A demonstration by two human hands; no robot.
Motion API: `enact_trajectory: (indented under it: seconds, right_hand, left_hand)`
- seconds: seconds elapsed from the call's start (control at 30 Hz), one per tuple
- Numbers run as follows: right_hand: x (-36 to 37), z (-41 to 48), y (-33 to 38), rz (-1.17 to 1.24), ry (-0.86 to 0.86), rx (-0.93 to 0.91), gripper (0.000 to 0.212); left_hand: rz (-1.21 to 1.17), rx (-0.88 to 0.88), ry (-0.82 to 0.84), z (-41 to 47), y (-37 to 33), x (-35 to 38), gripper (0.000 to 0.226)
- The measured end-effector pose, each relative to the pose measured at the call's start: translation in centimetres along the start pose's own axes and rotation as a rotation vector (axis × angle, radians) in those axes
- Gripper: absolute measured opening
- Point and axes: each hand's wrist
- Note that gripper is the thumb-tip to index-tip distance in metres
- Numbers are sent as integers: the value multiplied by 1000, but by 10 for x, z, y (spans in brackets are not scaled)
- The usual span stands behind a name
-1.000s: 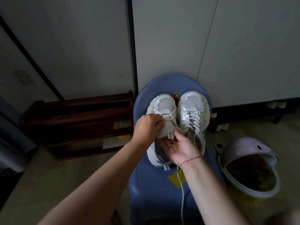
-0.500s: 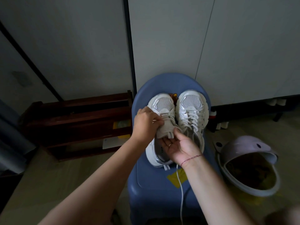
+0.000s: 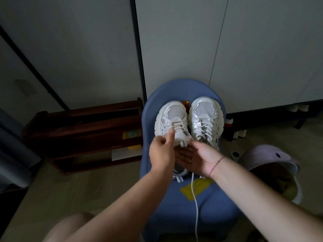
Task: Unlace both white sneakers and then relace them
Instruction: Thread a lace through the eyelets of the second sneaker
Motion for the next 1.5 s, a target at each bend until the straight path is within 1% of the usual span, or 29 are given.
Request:
enact_trajectory:
  seconds: [0.07,0.1,0.13,0.17,0.2,0.23,0.3,0.37,0.4,0.43,0.5,0.6,0.7,0.83,0.9,0.93,1.03,1.07,1.1,1.13,1.17,1.2,1.23,1.27,1.3,1.33,1.4,1.5]
  right_hand:
    - [-5,-4,9,-116,-36,53,44]
    - [-8,-6,13,-179,-66,67,46]
    - [-9,-8,17,-286,-105,69,46]
    - [-11,-10,21,-445,-152,50,45]
    - [-11,-13,25,-627,-191,6,43]
    - [-12,-15,30,-802,-216,-76,40]
    - [-13,-11,40,-1060,-221,-365,31]
    - [-14,-2,49,-1230,-224,-707,17]
    - [-13,3,51,-1280,-216,-815,7]
    - [-11,7,53,-1334,-199,-874,4]
    - [-10,17,53,-1424,-148,-903,16]
    - [-6,28,51,-1411,-115,-915,10]
    - [-5,33,49,-1429,-104,-918,9]
    - [-4,32,53,-1466,-83,-915,9]
    - [-8,29,63,-1523,-171,-932,8]
    - [-12,26,71,-1562,-262,-953,9]
    - [-27,15,95,-1657,-642,-963,13]
    - [-31,12,99,-1669,-741,-937,13]
    - [-33,9,101,-1661,-790,-931,11]
    - [-33,9,100,-1635,-777,-966,9]
    - [-30,10,96,-1602,-699,-1032,5]
    - [-26,11,90,-1578,-571,-1088,6]
    - [-19,11,81,-1574,-421,-1105,10]
    - [-13,12,71,-1586,-277,-1089,14]
    - [-9,14,62,-1614,-170,-1058,17]
    - [-5,17,55,-1651,-113,-1037,16]
    - [-4,22,48,-1683,-110,-1045,11]
    - [-6,26,55,-1680,-208,-1067,10]
  left_hand:
    - [-326,-363,195,-15,0,2,43]
    - [-448,-489,271,-16,0,5,43]
    - [-535,-571,326,-15,0,7,44]
    - [-609,-614,357,-9,0,10,46]
    - [-668,-631,395,-4,-2,11,50]
    - [-722,-636,430,1,-4,14,56]
    - [-822,-614,491,3,-11,20,60]
    - [-904,-596,494,0,-16,25,50]
    - [-938,-600,486,-1,-18,28,46]
    - [-960,-608,482,-1,-20,29,44]
    - [-967,-608,470,-1,-20,31,42]
    - [-938,-602,459,3,-13,30,42]
    - [-898,-595,474,5,-7,27,48]
    - [-870,-572,487,5,-4,24,40]
    - [-871,-573,475,6,-4,23,35]
    - [-875,-578,470,6,-3,23,33]
    - [-878,-595,467,7,-2,22,31]
    - [-875,-599,471,7,-1,22,31]
    - [-875,-602,473,7,-1,22,32]
    - [-878,-606,470,7,-1,22,34]
    - [-883,-607,468,7,0,23,35]
    - [-889,-607,469,8,0,23,35]
    - [-896,-605,471,7,-1,23,34]
    - [-899,-600,475,6,-2,22,33]
    - [-896,-595,480,5,-2,22,33]
    - [-888,-586,486,4,-3,21,33]
    - [-863,-576,487,3,-5,20,37]
    - [-841,-574,480,2,-3,19,42]
Point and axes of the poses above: each hand's wrist, its own z-axis towards the middle knuckle, its own x-axis out of the palm, y = z × x, and after that the axes turned 11 degrees about z, right-handed
